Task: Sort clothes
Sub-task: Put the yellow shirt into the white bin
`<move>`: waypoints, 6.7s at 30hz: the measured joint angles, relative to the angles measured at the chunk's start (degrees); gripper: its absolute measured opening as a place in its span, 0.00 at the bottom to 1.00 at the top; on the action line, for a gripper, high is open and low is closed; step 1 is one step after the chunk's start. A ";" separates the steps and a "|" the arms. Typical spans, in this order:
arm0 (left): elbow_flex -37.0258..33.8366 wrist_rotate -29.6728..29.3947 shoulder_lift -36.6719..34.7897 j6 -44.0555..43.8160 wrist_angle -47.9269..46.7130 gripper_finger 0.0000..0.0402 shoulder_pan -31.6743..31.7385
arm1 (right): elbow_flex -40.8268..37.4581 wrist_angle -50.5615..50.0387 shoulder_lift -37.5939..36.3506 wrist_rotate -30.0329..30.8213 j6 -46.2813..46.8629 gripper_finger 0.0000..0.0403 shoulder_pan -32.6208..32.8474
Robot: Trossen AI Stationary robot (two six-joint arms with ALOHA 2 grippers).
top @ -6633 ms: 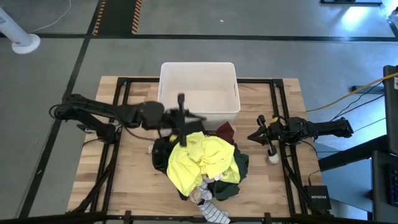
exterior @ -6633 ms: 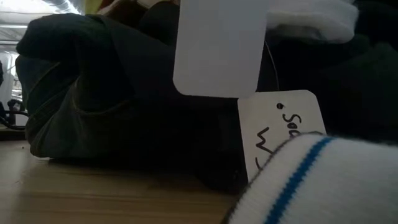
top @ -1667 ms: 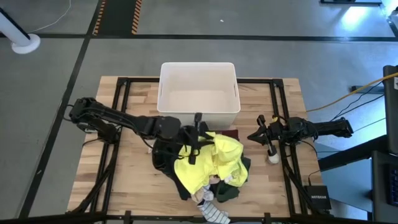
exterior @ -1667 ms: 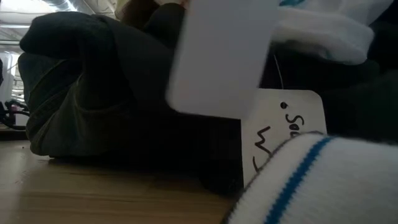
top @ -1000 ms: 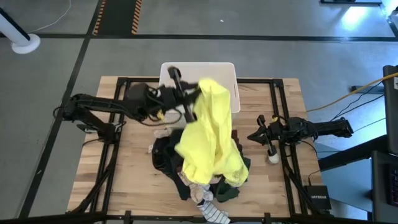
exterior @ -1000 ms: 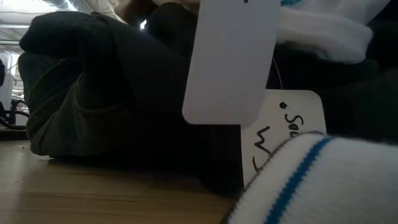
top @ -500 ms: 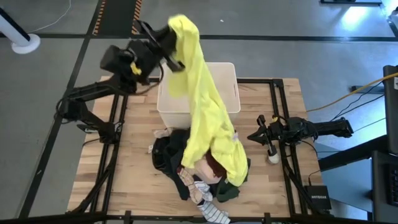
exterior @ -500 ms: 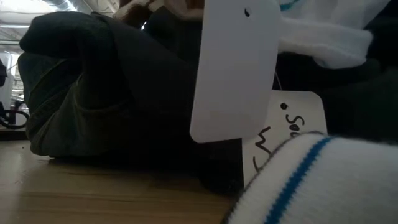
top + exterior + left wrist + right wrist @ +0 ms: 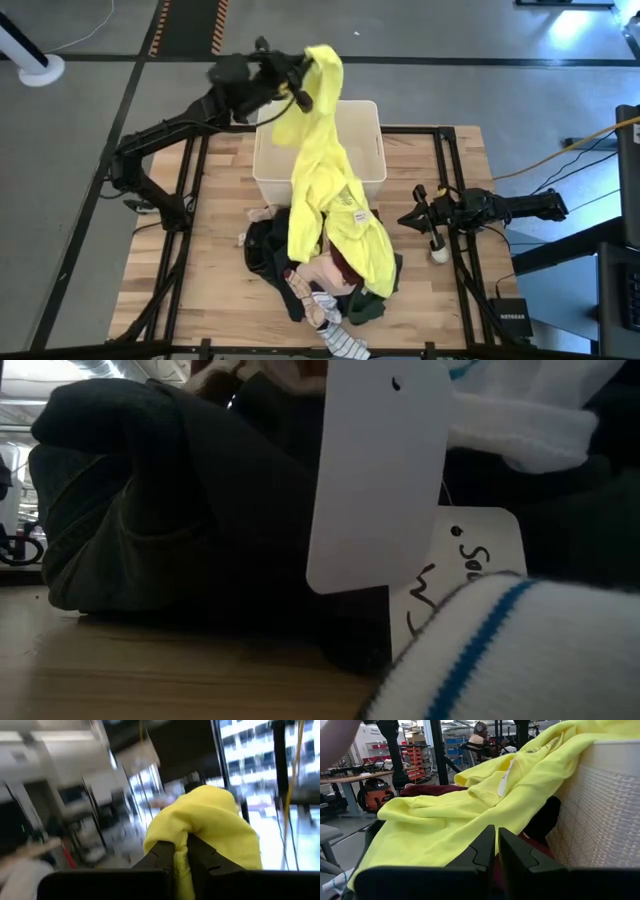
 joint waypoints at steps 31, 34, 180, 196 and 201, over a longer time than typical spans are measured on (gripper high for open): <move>0.00 0.29 4.66 -11.35 -38.70 0.17 0.03 | 0.00 0.03 0.00 0.00 0.00 0.10 0.01; 0.00 0.31 4.66 -11.72 -38.93 0.28 0.01 | 0.00 0.01 0.01 0.00 0.00 0.10 0.01; -23.17 -4.72 4.05 -8.57 9.01 0.02 -9.28 | 0.00 0.01 0.01 0.00 0.00 0.10 0.01; -27.21 -4.31 4.05 -11.37 13.70 0.11 -8.19 | 0.00 0.00 0.00 0.00 0.00 0.10 0.00; -27.21 -3.96 4.05 -13.87 11.41 0.28 -7.76 | 0.00 0.00 0.00 0.00 0.00 0.10 0.00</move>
